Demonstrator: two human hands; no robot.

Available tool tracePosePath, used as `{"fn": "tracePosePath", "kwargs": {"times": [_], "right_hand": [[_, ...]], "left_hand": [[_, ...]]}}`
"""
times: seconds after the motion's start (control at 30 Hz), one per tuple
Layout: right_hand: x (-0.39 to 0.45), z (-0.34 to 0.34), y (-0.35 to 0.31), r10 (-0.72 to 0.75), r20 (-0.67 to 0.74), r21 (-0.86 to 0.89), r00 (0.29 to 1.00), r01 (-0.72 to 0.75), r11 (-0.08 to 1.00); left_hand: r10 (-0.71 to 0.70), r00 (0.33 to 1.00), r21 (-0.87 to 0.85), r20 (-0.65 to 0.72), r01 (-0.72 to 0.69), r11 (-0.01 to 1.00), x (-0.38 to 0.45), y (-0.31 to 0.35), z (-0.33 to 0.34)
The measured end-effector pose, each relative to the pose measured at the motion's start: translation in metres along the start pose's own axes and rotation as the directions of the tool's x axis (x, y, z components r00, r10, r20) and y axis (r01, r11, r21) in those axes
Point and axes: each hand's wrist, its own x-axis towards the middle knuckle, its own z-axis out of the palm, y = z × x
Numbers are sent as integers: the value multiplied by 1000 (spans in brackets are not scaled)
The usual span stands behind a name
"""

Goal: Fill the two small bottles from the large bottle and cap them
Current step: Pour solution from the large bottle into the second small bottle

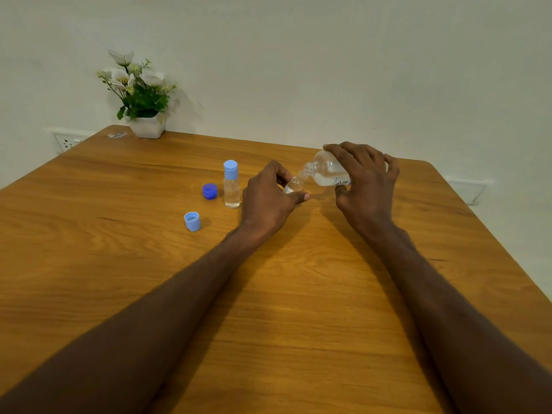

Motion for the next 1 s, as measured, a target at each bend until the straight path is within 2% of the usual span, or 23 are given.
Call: {"fn": "tracePosePath", "kwargs": {"times": [0.67, 1.0], "right_hand": [[1, -3, -3, 5, 15, -3, 1000, -5, 1000], [-1, -3, -9, 76, 26, 96, 997, -78, 992]], "left_hand": [[4, 1000, -12, 6, -4, 1000, 0, 2, -1], [52, 998, -113, -23, -54, 992, -4, 8, -5]]}}
